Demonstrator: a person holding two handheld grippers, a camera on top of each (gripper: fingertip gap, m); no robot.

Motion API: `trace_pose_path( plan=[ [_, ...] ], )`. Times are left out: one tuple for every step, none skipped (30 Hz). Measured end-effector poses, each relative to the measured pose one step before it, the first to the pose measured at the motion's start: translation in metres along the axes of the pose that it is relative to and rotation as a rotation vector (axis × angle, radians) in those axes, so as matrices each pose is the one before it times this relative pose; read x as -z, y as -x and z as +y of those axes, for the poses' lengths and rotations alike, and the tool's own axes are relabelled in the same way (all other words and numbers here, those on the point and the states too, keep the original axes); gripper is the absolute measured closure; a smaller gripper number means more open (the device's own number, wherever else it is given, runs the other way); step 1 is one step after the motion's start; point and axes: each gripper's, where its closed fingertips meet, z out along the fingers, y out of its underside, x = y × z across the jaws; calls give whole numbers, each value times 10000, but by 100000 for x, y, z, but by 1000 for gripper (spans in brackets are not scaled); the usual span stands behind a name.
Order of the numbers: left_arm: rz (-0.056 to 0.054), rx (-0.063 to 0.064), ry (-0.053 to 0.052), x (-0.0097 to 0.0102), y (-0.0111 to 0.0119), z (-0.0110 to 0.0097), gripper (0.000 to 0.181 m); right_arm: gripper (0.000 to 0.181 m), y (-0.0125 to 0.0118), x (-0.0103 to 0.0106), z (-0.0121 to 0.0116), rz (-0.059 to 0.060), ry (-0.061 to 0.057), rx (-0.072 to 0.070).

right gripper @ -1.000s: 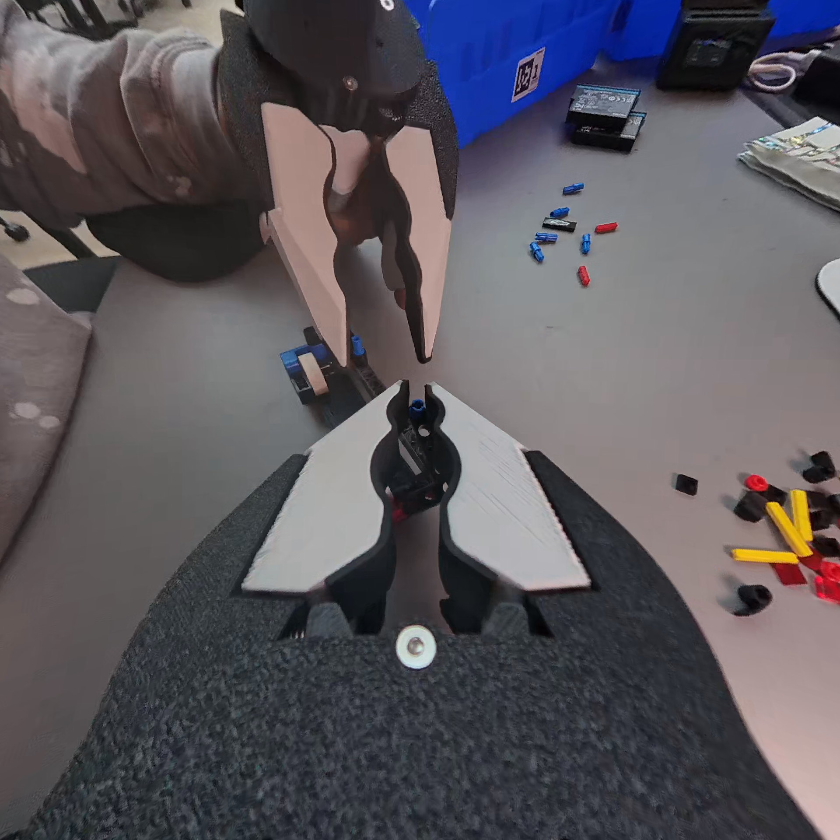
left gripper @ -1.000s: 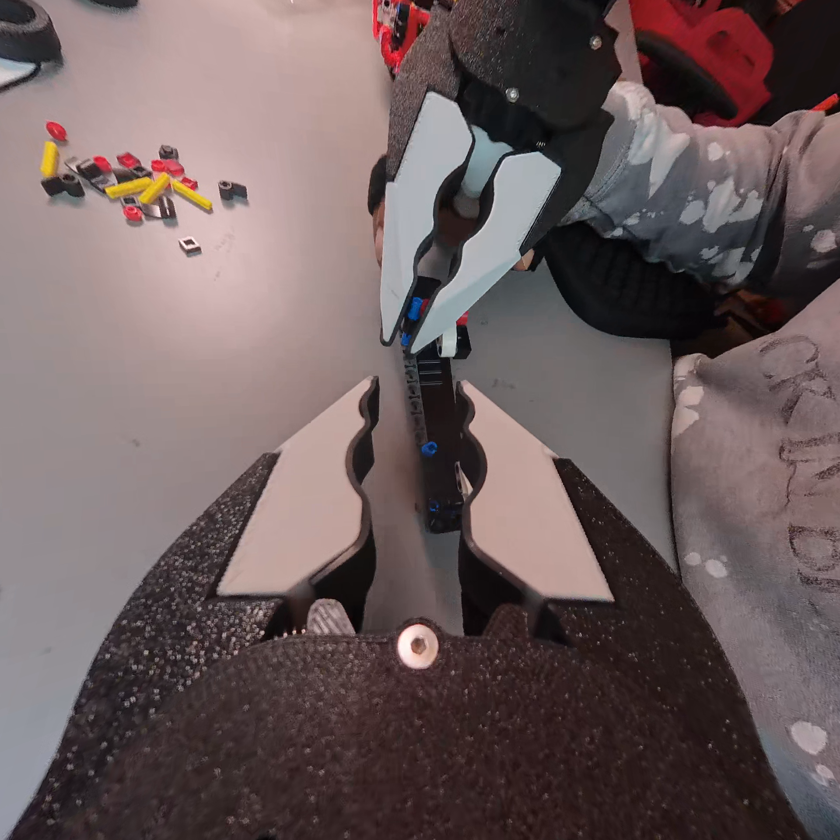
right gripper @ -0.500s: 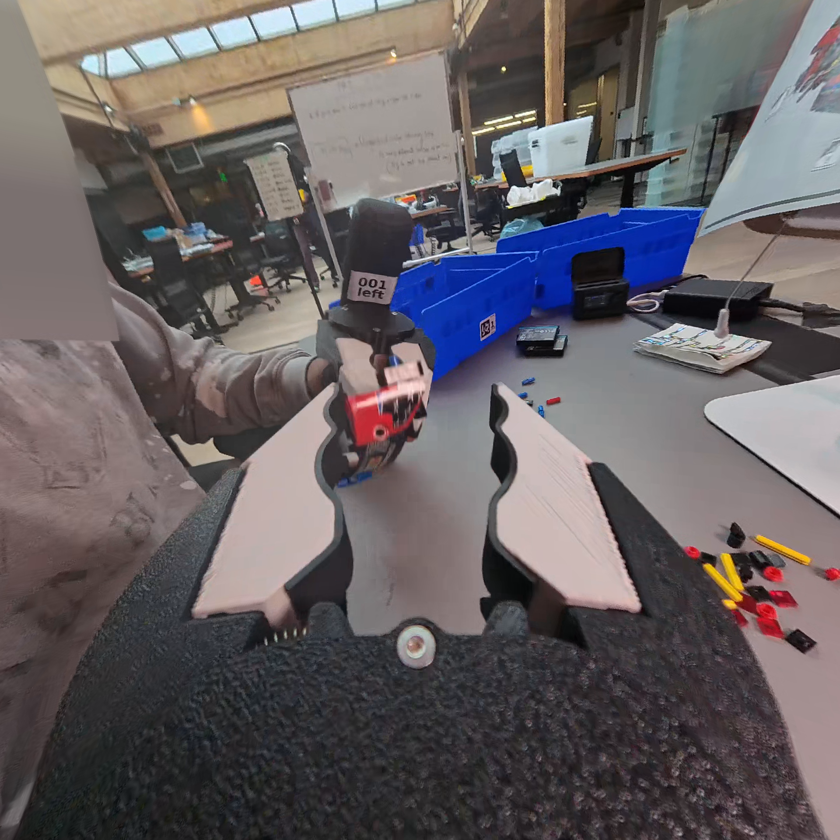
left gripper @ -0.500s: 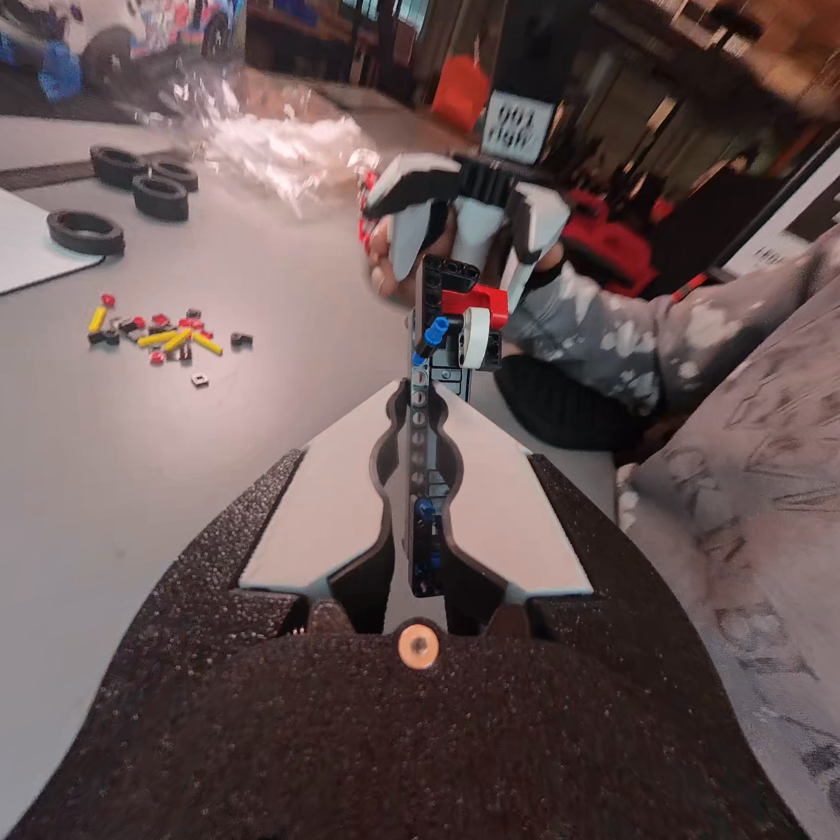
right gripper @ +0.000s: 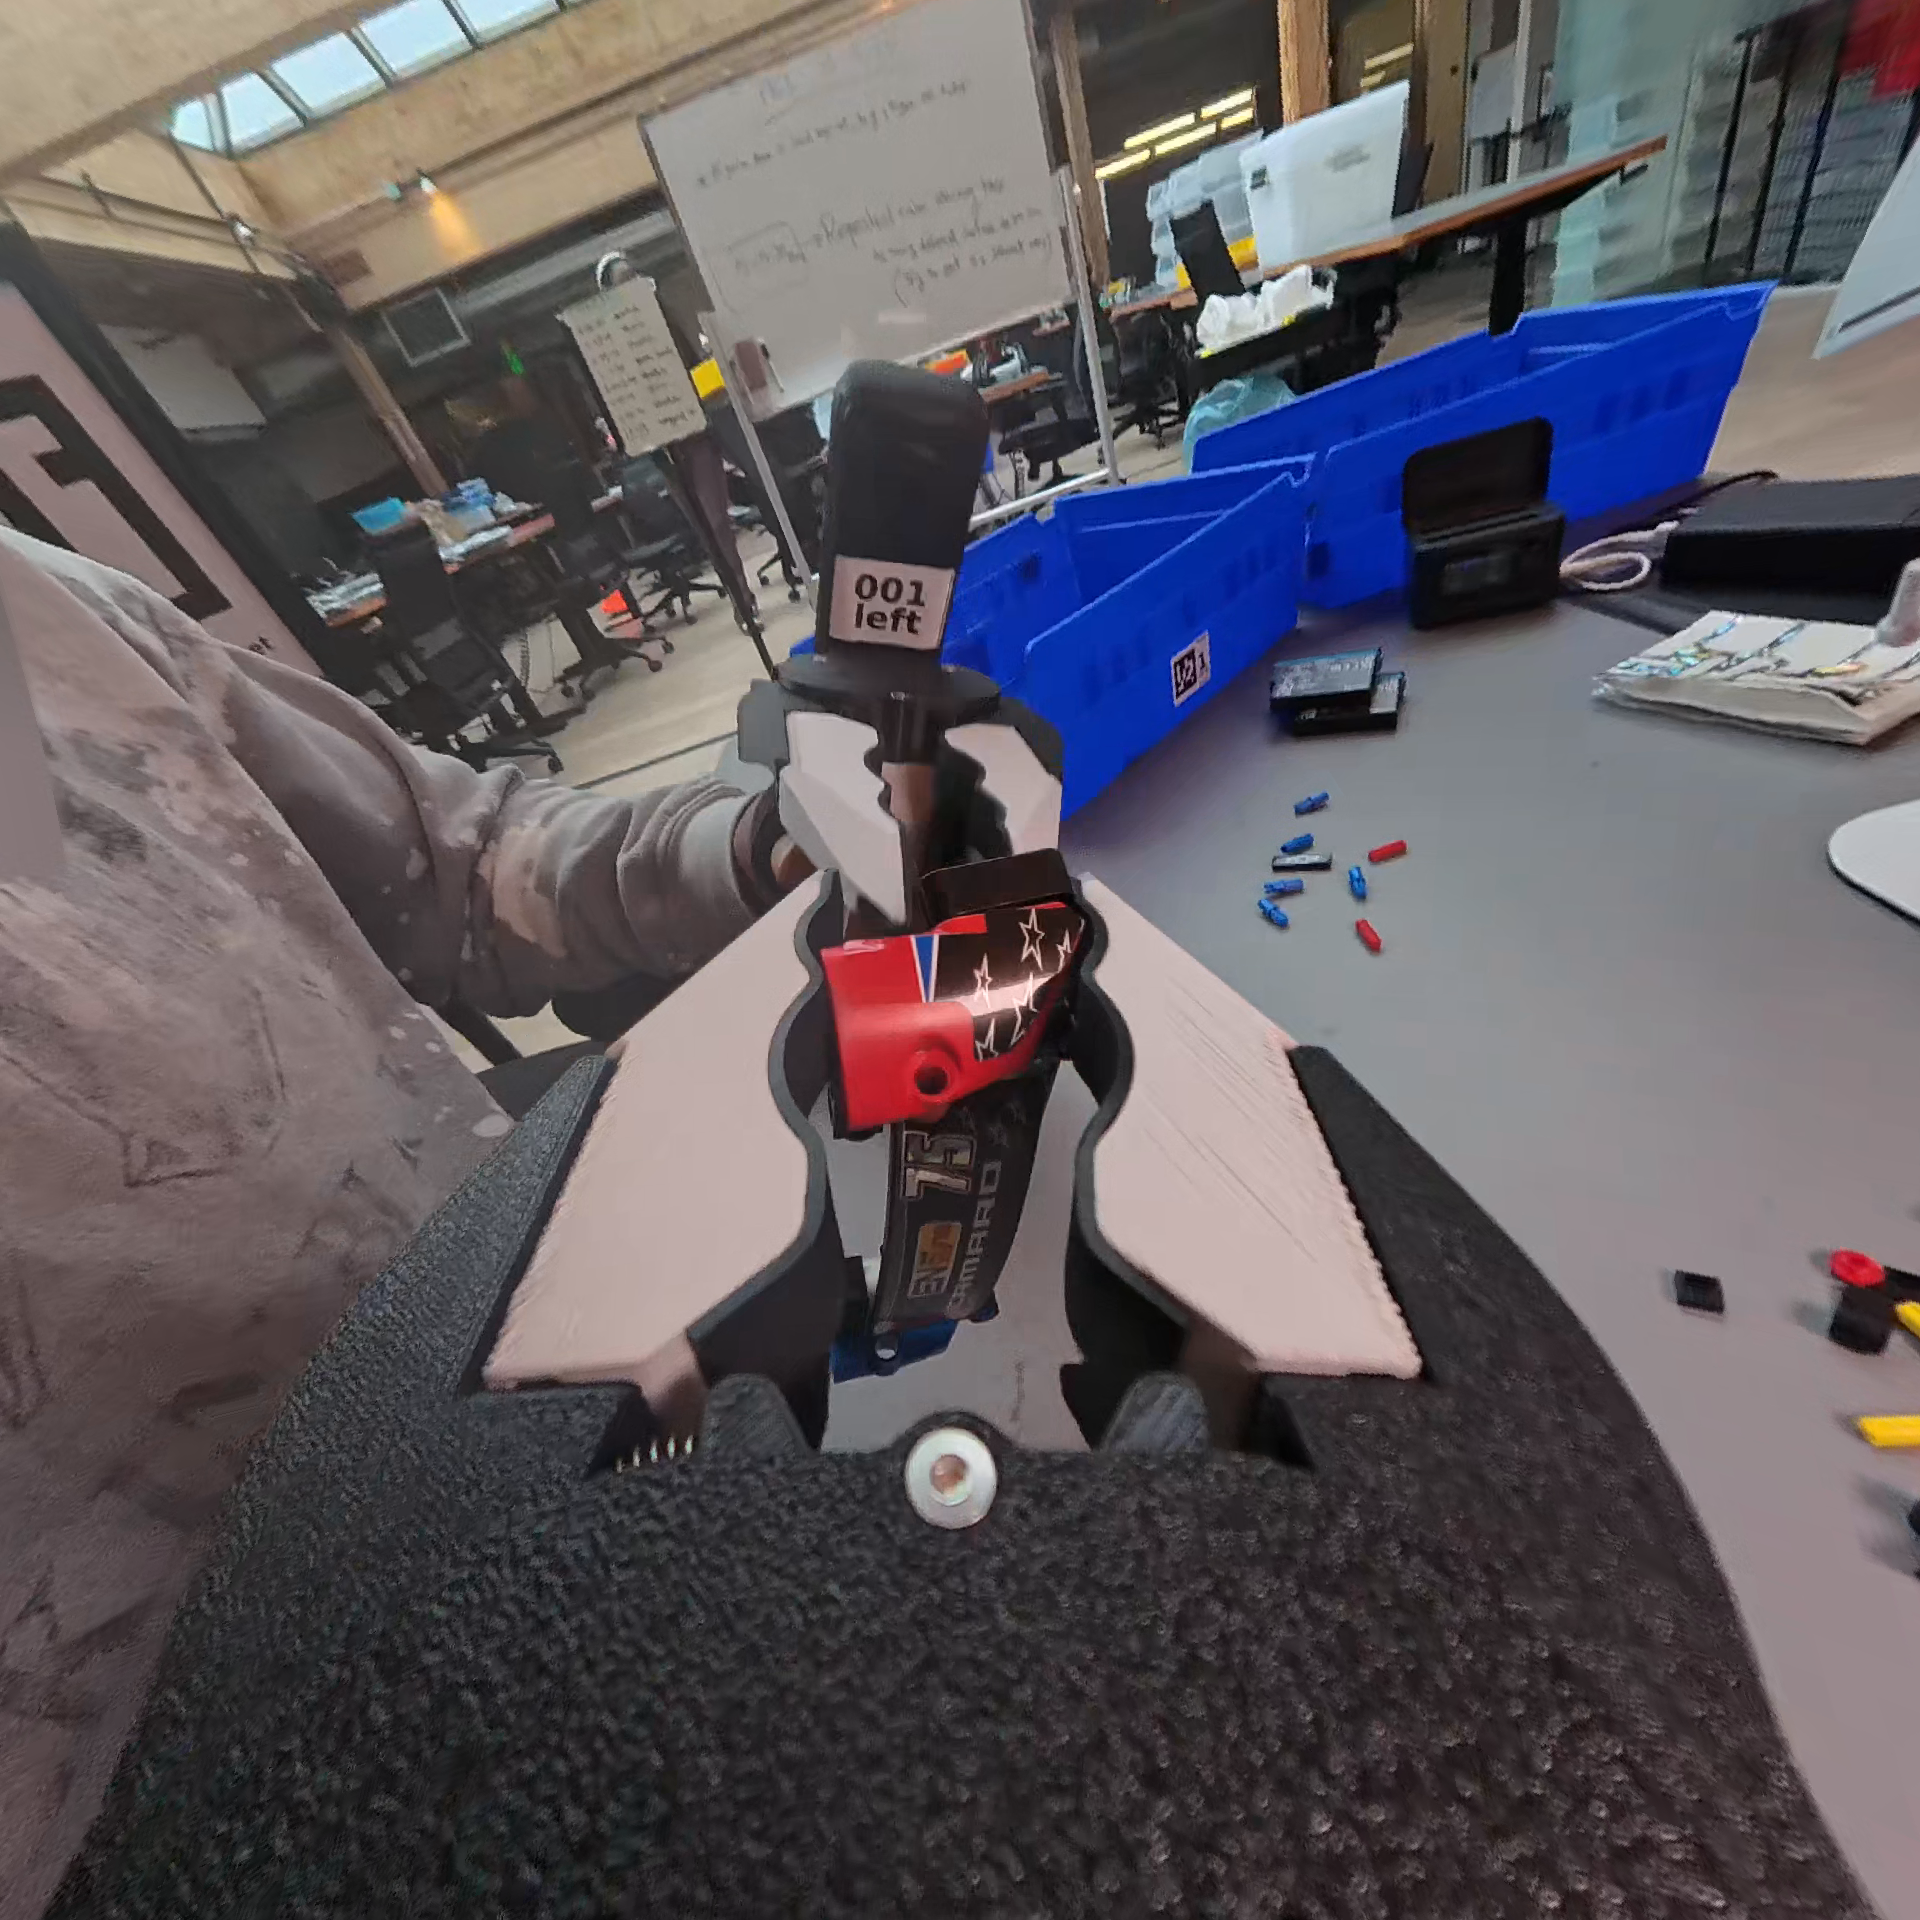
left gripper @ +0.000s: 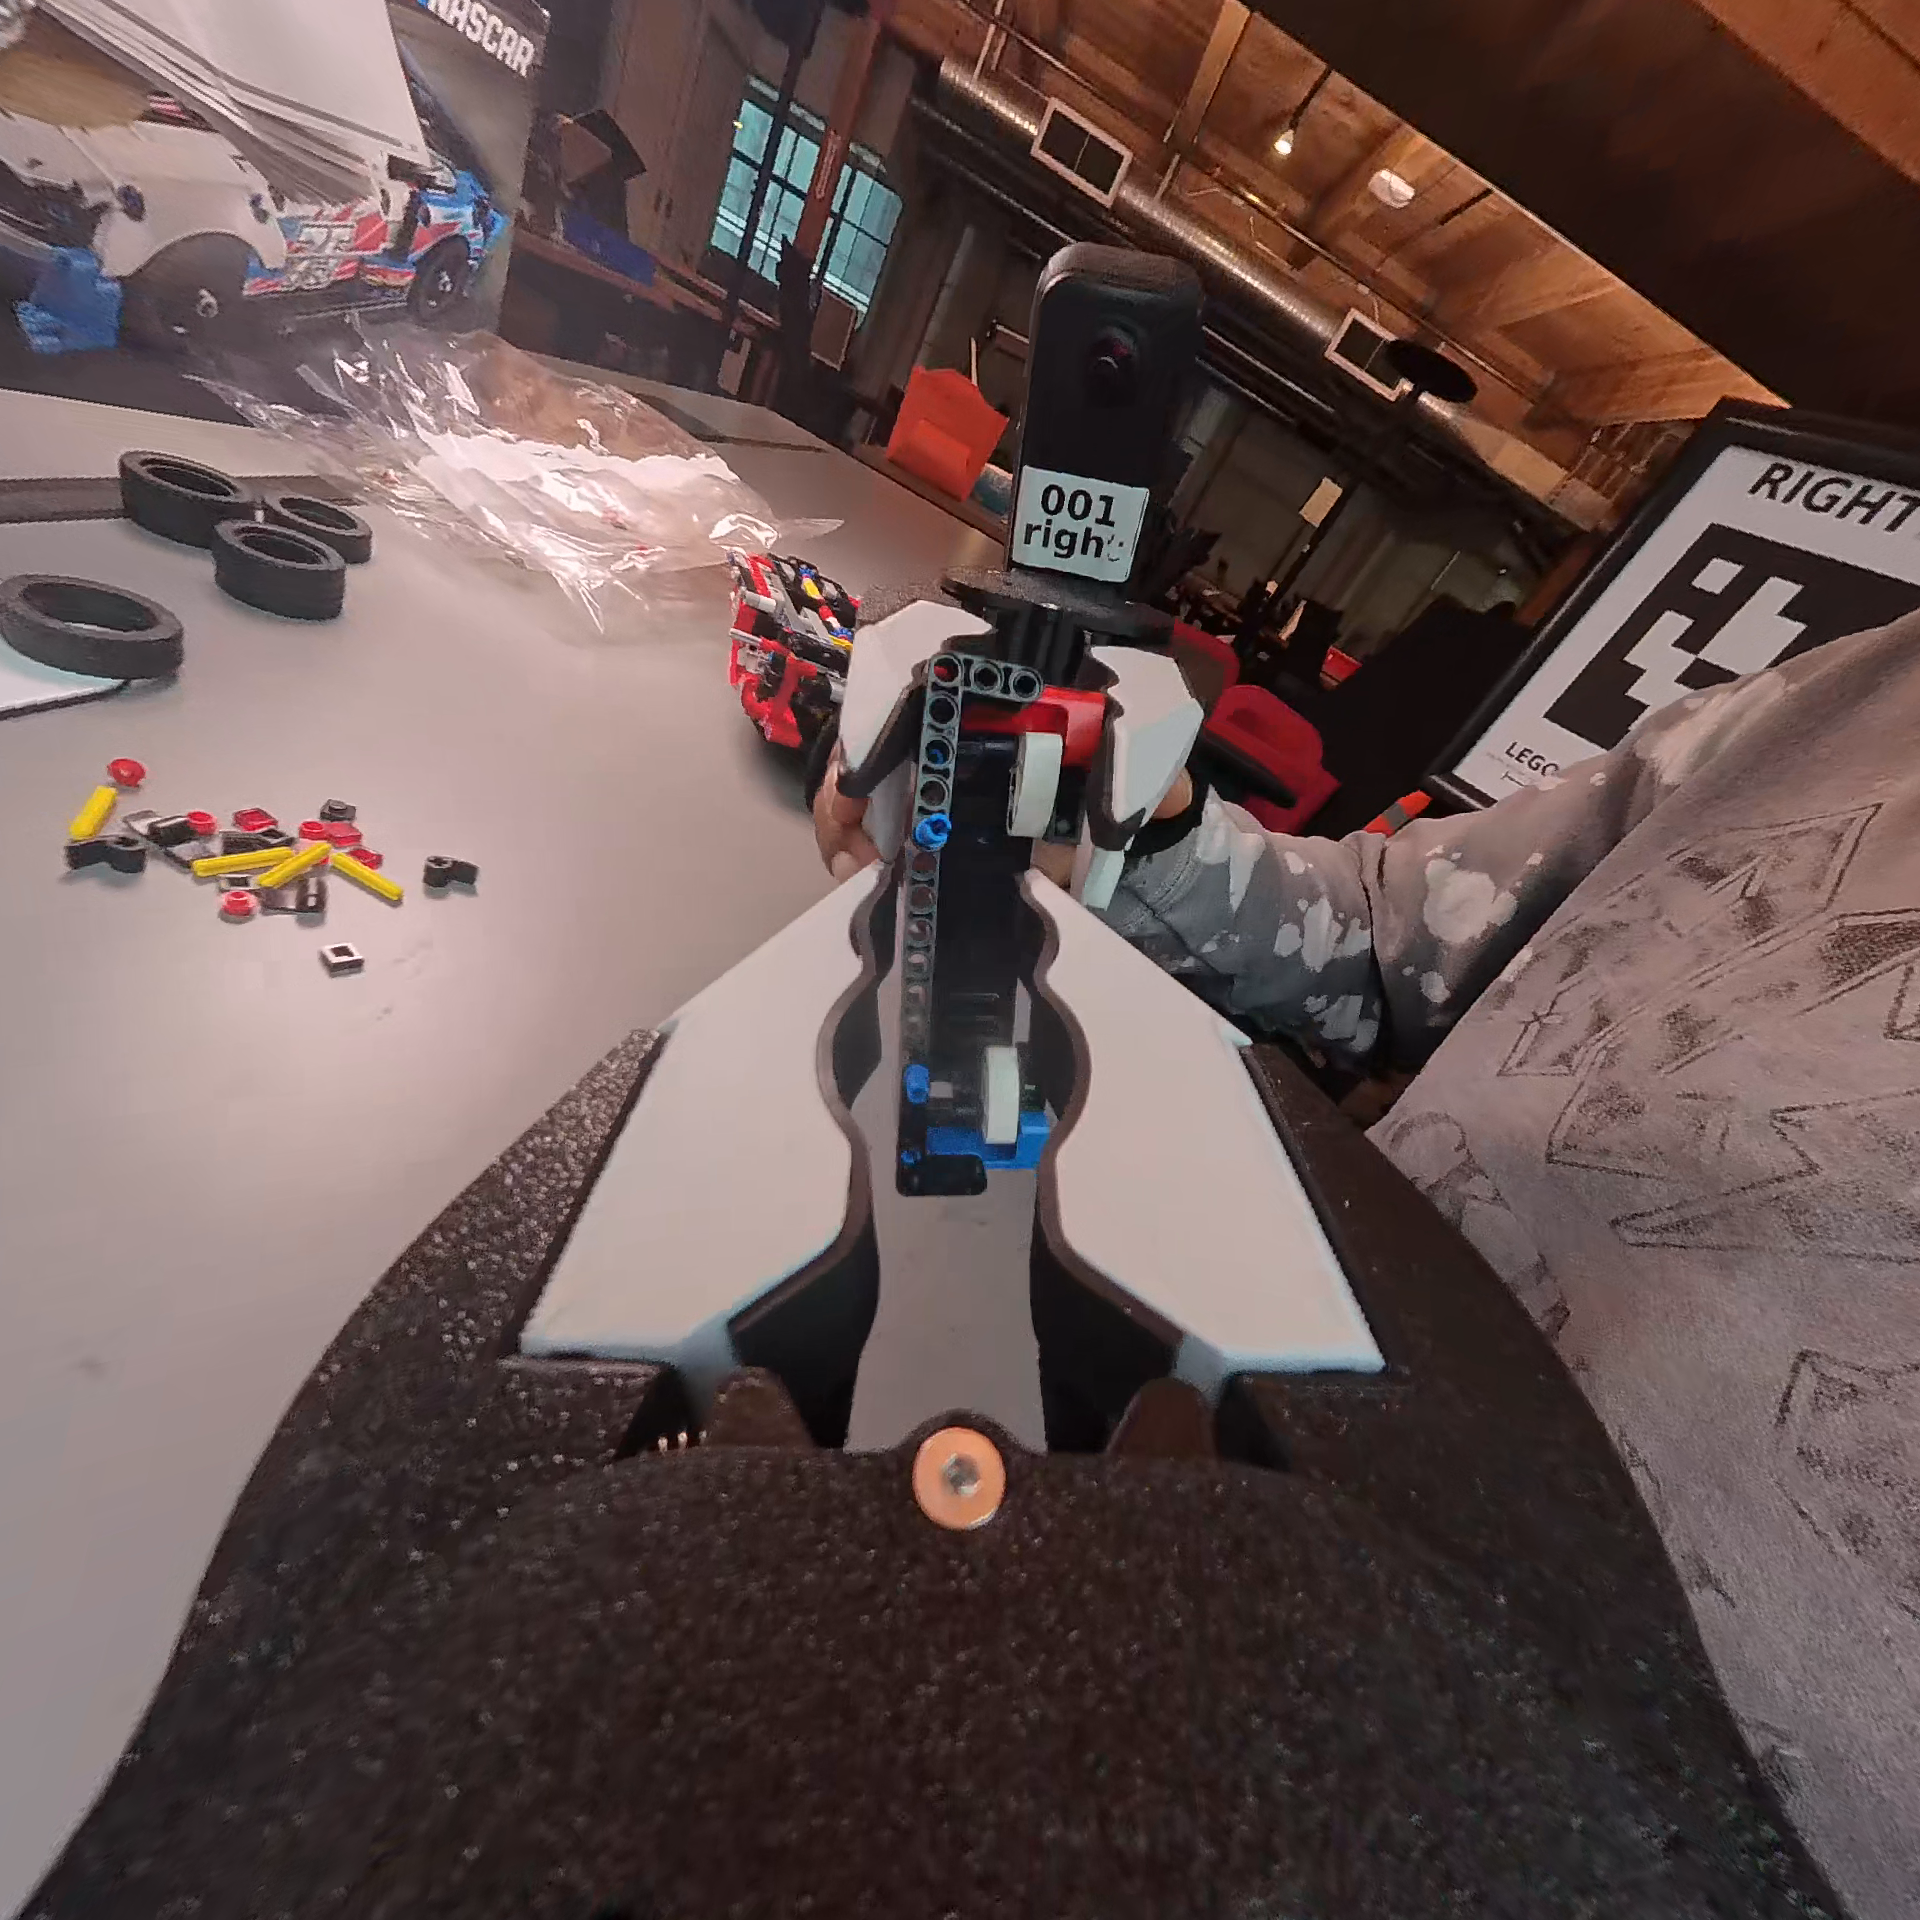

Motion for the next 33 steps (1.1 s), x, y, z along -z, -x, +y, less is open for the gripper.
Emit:
trace_pose_path(
  plan=[
    [-214,-166,38,373,326,-104,161,138,121,103,346,-95,173,-25],
    [-170,-210,117,177,177,5,161,138,117,-50,299,-19,101,65],
    [-60,-214,177,-11,-64,99,161,138,96,-195,415,27,200,102],
    [-48,-242,260,-150,-178,254,161,138,69,-299,479,73,254,184],
    [-162,-330,298,-229,-81,357,161,138,45,-367,497,134,284,262],
    [-358,-406,303,-169,186,412,161,138,-332,-232,400,392,233,312],
    [-394,-439,225,-74,303,320,162,139,-92,-146,378,213,244,356],
    [-188,-295,191,-53,84,279,164,139,14,-78,173,119,151,170],
    [-143,-175,66,-9,70,49,165,139,-69,-59,85,149,104,62],
    [-278,-236,5,36,238,-98,165,139,-126,-99,74,157,127,-33],
    [-219,-392,-66,55,64,-234,164,139,98,-163,287,-9,266,-58],
    [-49,-457,-38,19,-216,-204,162,139,224,-228,377,-73,262,-29],
    [140,-465,80,-61,-512,10,160,139,208,-231,328,-49,176,11],
    [107,-463,156,-149,-472,227,159,139,335,-230,238,-137,109,21],
    [-97,-503,89,-105,-178,208,160,139,433,-156,132,-216,81,-63],
    [-153,-495,85,0,-45,195,161,139,98,-88,100,-56,74,-142],
    [-141,-477,116,90,20,174,164,139,220,-29,90,-177,64,-127],
    [-103,-374,90,85,3,107,170,139,300,-71,167,-221,94,-157],
    [36,-258,31,33,-195,51,171,139,205,-64,129,-167,69,-197],
    [11,-159,29,-16,-128,93,171,138,15,1,72,-42,8,-77],
    [20,-29,-8,-21,-51,17,171,138,-29,38,-12,-6,-58,80],
    [35,231,-33,-18,56,-64,172,137,-62,78,-42,3,-78,105],
    [3,451,-65,-9,229,-78,172,134,-71,151,-130,-20,-136,144],
    [-33,463,-146,83,384,-124,173,129,-86,288,-253,-34,-246,157],
    [-32,439,-178,182,449,-90,174,127,-142,400,-265,-49,-286,118],
    [71,489,-151,192,335,-28,175,127,-257,439,-87,-40,-194,26],
    [76,441,-146,162,292,7,175,130,-257,403,30,-78,-133,-33],
    [110,273,-186,131,141,-30,176,135,-200,325,-65,-87,-189,-64],
    [158,169,-174,80,-32,-36,176,138,5,207,-205,-161,-258,-71],
    [158,93,-175,27,-110,-90,176,138,122,46,-220,-151,-238,-22],
    [87,42,-128,14,-23,-71,176,138,12,-38,-163,17,-160,128],
    [112,6,-67,21,-78,-19,176,138,0,-28,3,101,-14,356],
    [284,3,-32,58,-349,-18,176,138,314,33,49,-77,64,422]
  ],
)
